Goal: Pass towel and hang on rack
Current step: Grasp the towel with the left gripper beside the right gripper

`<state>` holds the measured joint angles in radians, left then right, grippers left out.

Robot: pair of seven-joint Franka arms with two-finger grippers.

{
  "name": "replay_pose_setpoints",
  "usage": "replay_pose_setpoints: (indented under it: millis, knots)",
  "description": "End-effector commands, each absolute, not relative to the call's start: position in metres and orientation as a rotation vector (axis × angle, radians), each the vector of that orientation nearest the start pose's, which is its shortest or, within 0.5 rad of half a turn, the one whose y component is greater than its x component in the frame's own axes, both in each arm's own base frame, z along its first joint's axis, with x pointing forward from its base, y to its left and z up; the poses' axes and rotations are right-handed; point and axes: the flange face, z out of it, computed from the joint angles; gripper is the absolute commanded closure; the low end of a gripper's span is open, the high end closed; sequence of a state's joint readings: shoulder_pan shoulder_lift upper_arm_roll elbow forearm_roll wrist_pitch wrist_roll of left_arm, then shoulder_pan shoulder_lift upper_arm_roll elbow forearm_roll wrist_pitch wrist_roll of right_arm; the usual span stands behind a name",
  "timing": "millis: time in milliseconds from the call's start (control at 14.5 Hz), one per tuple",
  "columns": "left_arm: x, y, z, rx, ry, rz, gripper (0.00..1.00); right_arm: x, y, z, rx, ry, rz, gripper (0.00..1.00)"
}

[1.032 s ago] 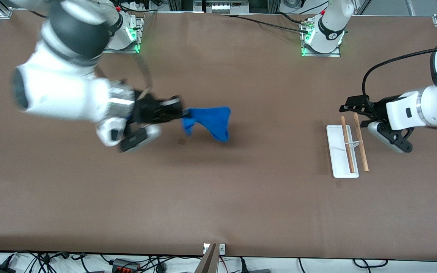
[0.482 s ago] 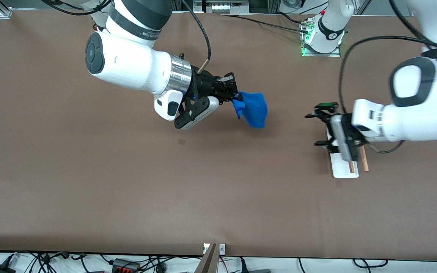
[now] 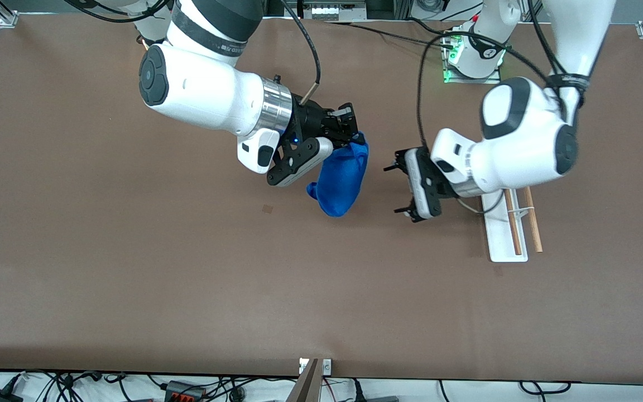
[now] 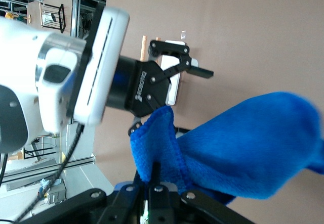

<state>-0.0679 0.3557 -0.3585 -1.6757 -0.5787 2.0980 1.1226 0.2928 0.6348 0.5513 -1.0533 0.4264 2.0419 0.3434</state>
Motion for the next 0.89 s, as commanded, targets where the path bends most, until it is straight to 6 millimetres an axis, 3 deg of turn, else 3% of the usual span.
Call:
replay_pose_setpoints:
  millis: [0,344,688,826]
  knots:
    - [0.587,-0.281,0.434,2.03,-1.542,0.416,0.0,0.579,0.483,0.561,-2.305,-0.24,0.016,1.0]
    - [0.555,-0.311,0.422,2.023,-1.628,0.53,0.02,0.573,0.491,0.559,-2.331,-0.275,-0.006,1.0]
    - [0.549,-0.306,0.399,1.992,-1.606,0.576,0.02,0.573,0.491,0.559,-2.333,-0.275,-0.005,1.0]
    - [0.538,-0.317,0.395,1.975,-1.609,0.573,0.05,0.572,0.492,0.556,-2.336,-0.275,0.0,1.0]
